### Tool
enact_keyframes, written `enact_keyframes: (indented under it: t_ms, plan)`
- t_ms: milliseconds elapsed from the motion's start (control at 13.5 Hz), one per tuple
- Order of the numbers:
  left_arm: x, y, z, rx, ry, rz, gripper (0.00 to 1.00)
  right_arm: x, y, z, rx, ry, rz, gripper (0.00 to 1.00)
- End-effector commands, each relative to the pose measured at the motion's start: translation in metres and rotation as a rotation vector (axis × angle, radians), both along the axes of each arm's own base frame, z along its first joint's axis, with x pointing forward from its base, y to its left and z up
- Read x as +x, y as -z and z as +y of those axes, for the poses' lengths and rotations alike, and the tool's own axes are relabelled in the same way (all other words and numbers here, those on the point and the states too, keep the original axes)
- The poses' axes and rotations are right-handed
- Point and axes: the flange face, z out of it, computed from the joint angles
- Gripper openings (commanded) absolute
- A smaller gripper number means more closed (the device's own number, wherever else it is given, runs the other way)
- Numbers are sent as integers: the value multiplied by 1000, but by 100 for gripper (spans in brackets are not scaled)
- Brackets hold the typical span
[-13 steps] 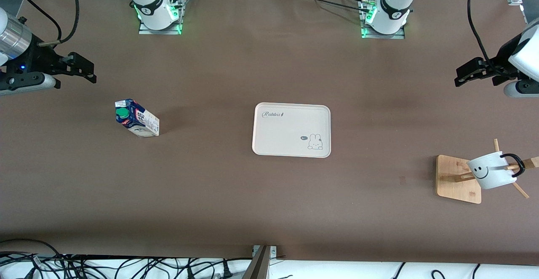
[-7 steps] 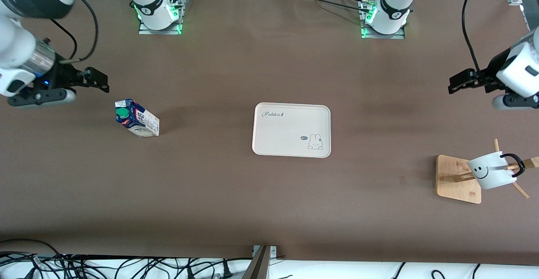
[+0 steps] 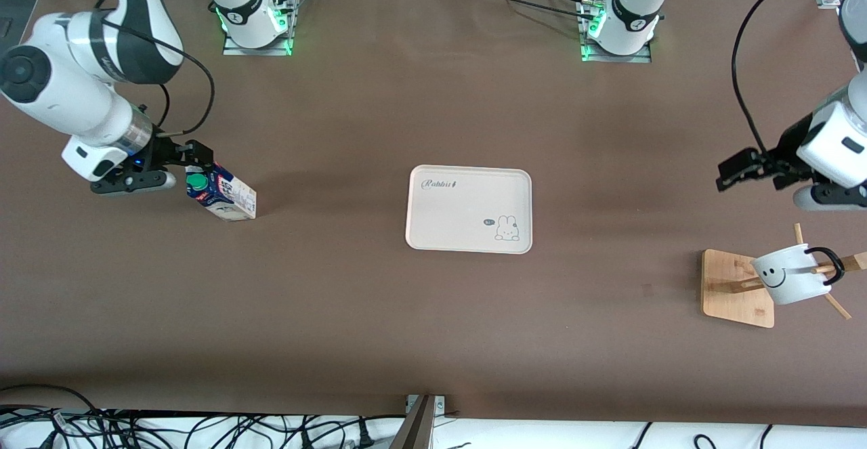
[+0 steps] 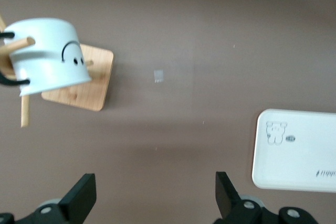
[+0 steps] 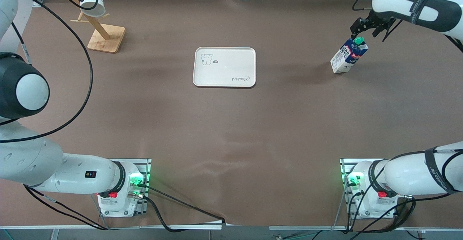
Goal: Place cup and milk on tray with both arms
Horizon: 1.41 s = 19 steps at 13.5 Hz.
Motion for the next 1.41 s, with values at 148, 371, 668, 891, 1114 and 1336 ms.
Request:
enact_keyframes:
  t_ms: [148, 371, 668, 891, 1114, 1336]
  plan:
    - [12, 28, 24, -11, -35, -175, 100, -2, 32, 1, -14, -6, -21, 100]
    - [-4, 45, 27, -4, -39, -304, 100, 3, 49, 1, -19, -11, -26, 99]
    - [-32, 70, 30, -3, -70, -494, 100, 3, 53, 0, -19, -7, -17, 57]
    - [-45, 77, 28, -12, -97, -595, 100, 5, 48, 2, -19, -10, -15, 46]
    - [-50, 74, 31, -64, -158, -600, 100, 15, 22, 17, -11, -17, -7, 45]
    - [-55, 92, 41, -78, -208, -618, 100, 24, -16, 62, -2, 0, 29, 45]
